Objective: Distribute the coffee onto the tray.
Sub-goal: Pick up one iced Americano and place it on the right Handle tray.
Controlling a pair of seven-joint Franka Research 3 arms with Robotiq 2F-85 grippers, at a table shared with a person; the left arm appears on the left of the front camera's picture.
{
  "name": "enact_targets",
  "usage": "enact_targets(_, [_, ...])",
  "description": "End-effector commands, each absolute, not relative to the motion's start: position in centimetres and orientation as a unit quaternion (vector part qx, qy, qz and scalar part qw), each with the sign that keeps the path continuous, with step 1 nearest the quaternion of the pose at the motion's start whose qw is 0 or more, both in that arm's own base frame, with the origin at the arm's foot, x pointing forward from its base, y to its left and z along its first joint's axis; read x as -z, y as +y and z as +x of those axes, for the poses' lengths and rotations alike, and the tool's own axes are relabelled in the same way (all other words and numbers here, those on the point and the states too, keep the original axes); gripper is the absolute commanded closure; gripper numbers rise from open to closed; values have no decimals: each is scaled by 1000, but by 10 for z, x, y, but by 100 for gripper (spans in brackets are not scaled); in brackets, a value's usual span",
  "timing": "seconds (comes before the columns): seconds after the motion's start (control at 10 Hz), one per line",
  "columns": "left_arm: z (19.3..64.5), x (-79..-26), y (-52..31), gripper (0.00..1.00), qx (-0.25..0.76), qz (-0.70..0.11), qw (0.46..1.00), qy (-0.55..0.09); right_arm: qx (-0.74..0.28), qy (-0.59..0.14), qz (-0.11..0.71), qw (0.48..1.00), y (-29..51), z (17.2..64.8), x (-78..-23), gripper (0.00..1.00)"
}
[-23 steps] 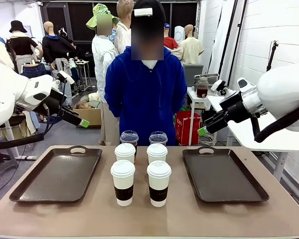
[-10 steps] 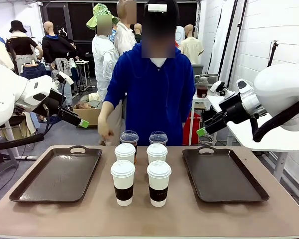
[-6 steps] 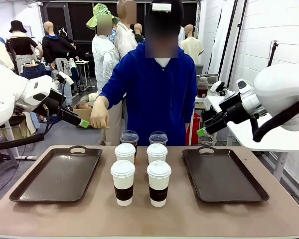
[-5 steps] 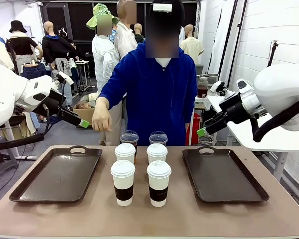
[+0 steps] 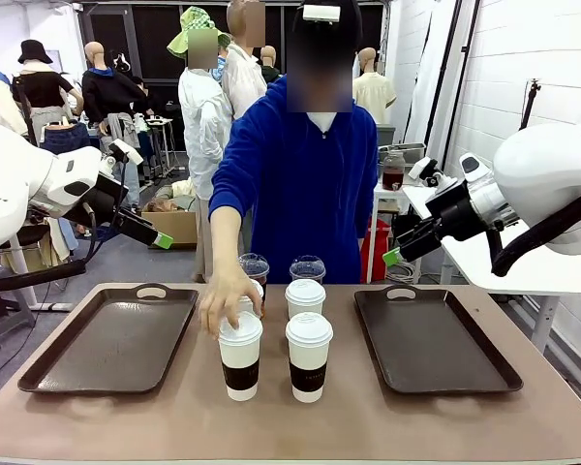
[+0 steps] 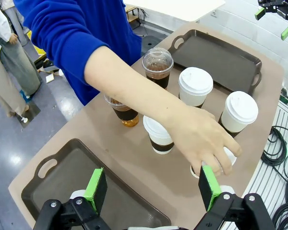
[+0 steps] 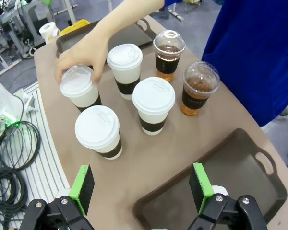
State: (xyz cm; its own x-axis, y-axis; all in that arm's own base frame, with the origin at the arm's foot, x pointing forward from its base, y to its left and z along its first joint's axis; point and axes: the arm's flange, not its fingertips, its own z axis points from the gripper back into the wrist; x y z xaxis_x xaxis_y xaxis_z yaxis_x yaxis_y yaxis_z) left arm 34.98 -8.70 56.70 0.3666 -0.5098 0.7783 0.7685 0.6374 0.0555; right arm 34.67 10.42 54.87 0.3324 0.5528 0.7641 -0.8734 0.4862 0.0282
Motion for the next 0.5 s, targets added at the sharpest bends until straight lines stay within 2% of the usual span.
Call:
enact_targets(0.0, [350,-567,-86,0,394,-163,810,-403,-460,-362,237,775,105,350,-547,0])
enact_targets(0.4, [350,-567,-86,0,394,-163,810,-403,-460,-362,237,775,105,350,-547,0])
